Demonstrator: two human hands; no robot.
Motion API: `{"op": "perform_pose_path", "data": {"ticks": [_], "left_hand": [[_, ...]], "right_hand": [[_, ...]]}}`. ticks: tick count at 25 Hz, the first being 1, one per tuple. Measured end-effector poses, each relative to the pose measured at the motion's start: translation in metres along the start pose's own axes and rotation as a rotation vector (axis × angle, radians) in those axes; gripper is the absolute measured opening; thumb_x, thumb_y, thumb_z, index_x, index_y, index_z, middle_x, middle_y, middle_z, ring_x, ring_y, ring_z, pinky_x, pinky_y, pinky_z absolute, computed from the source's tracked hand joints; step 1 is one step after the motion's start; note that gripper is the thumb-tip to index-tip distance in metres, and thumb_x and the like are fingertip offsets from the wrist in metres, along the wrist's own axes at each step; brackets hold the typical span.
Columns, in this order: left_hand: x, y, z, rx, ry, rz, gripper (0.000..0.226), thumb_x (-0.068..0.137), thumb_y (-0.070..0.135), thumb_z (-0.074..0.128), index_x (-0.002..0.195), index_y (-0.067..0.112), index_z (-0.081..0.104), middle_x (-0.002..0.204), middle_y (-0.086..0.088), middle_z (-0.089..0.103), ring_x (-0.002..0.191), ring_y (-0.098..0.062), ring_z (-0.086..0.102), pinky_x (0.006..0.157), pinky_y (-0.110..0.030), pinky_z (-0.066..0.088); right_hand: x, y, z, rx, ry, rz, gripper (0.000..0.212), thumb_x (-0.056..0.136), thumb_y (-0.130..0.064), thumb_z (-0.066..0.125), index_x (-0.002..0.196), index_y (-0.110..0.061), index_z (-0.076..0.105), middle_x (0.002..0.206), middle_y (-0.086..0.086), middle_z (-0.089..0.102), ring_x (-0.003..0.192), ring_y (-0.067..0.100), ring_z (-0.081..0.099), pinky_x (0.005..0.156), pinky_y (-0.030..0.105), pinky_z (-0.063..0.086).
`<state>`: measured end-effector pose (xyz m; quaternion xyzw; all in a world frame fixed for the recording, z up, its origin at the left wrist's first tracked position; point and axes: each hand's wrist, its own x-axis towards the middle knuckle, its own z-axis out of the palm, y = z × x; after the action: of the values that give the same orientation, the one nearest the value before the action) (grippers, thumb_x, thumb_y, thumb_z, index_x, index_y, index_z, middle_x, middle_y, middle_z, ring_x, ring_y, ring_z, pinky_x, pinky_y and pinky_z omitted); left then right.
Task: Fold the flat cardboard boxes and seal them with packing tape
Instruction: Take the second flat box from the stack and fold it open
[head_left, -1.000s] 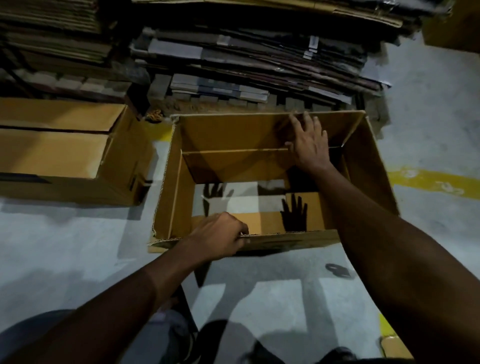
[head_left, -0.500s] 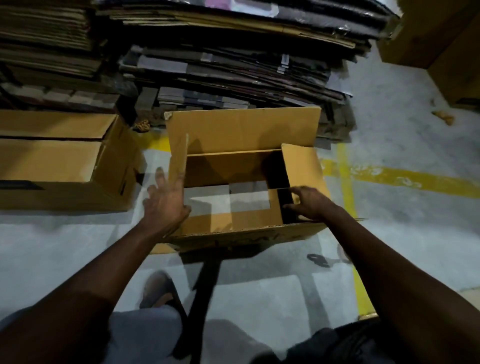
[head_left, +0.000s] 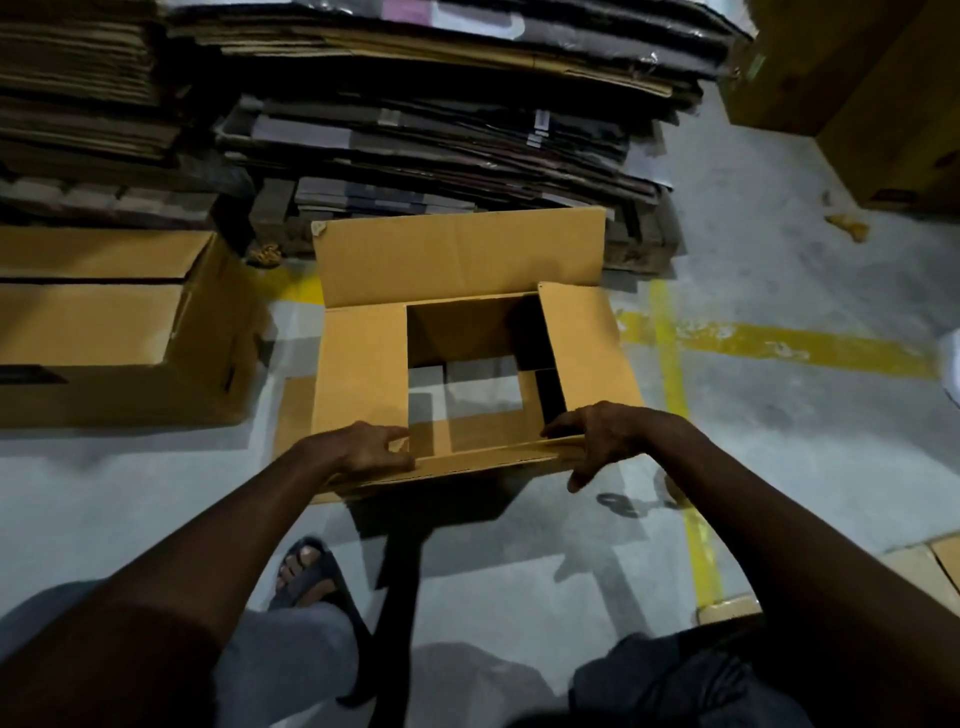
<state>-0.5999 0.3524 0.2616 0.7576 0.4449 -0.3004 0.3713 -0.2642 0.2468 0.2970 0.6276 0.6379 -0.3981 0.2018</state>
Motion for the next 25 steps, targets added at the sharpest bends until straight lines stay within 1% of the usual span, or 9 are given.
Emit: {"op": "perform_pose_path", "data": {"ticks": [2,4,7,10,12,14,18,21,25], "left_hand": [[-0.003,0.007,0.0,-0.015,-0.057,0.018,0.116,0.057,0.093,0.049,0.152,0.032,0.021,0.15,-0.007,0.038,0.132,-0.028,0.041,0.106,-0.039,0.037],[-0.009,0.012,-0.002,-0.082,-0.065,0.075,0.124,0.048,0.097,0.049,0.151,0.034,0.023,0.147,-0.003,0.039,0.131,-0.027,0.041,0.103,-0.038,0.038],[-0.02,0.014,-0.016,-0.173,-0.039,0.166,0.08,0.07,0.076,0.06,0.138,0.034,0.047,0.131,0.005,0.053,0.114,-0.019,0.052,0.088,-0.032,0.044],[-0.022,0.019,-0.021,0.058,0.245,0.143,0.031,0.092,0.048,0.055,0.112,0.027,0.066,0.11,0.001,0.068,0.087,-0.013,0.06,0.067,-0.028,0.044],[-0.019,0.02,-0.011,0.185,0.511,0.08,0.034,0.093,0.046,0.053,0.12,0.026,0.058,0.114,-0.002,0.064,0.096,-0.02,0.059,0.077,-0.034,0.046],[-0.008,0.021,0.003,0.322,0.68,-0.009,0.058,0.09,0.044,0.057,0.141,0.028,0.034,0.141,-0.012,0.043,0.122,-0.033,0.047,0.097,-0.048,0.038],[0.022,0.017,0.019,0.319,0.596,-0.133,0.088,0.09,0.051,0.056,0.151,0.037,-0.006,0.16,-0.015,-0.009,0.144,-0.048,-0.002,0.108,-0.07,0.013],[0.05,0.001,0.021,0.272,0.457,-0.073,0.079,0.091,0.062,0.042,0.152,0.037,-0.003,0.161,-0.01,-0.015,0.145,-0.045,-0.005,0.108,-0.07,0.011],[0.087,-0.024,0.013,0.145,0.566,-0.157,0.072,0.094,0.063,0.032,0.152,0.035,0.001,0.16,-0.015,-0.01,0.144,-0.047,-0.002,0.107,-0.07,0.012]], "right_hand": [[0.003,0.002,0.006,-0.134,0.013,-0.012,0.078,0.068,-0.047,0.082,0.138,-0.038,0.048,0.132,-0.004,0.056,0.118,0.023,0.054,0.095,0.04,0.049],[0.004,0.004,0.005,-0.191,0.172,-0.045,0.049,0.081,-0.04,0.073,0.127,-0.031,0.061,0.12,-0.001,0.065,0.109,0.025,0.06,0.085,0.035,0.05],[0.007,0.013,-0.004,-0.114,0.427,-0.013,0.031,0.093,-0.047,0.059,0.109,-0.023,0.069,0.103,0.01,0.068,0.097,0.031,0.062,0.071,0.033,0.046],[0.015,0.018,-0.003,-0.081,0.451,0.047,0.038,0.095,-0.053,0.052,0.109,-0.021,0.068,0.105,0.014,0.067,0.099,0.035,0.061,0.07,0.034,0.041],[0.023,0.014,0.001,-0.098,0.517,0.111,0.04,0.097,-0.053,0.048,0.113,-0.021,0.064,0.109,0.015,0.066,0.103,0.038,0.06,0.072,0.036,0.039],[0.032,0.004,0.002,-0.257,0.684,0.163,0.039,0.098,-0.048,0.049,0.118,-0.016,0.056,0.113,0.016,0.063,0.105,0.038,0.056,0.075,0.039,0.039],[0.064,-0.001,0.007,-0.204,0.621,0.171,0.071,0.086,-0.043,0.067,0.143,-0.021,0.031,0.137,0.014,0.046,0.123,0.035,0.043,0.092,0.047,0.046],[0.096,0.004,0.005,-0.08,0.534,0.219,0.064,0.088,-0.042,0.062,0.142,-0.023,0.033,0.14,0.012,0.042,0.128,0.034,0.039,0.097,0.053,0.042],[0.147,-0.003,-0.019,-0.005,0.707,0.246,0.062,0.093,-0.04,0.056,0.146,-0.02,0.031,0.148,0.015,0.034,0.133,0.038,0.034,0.104,0.057,0.032]]}}
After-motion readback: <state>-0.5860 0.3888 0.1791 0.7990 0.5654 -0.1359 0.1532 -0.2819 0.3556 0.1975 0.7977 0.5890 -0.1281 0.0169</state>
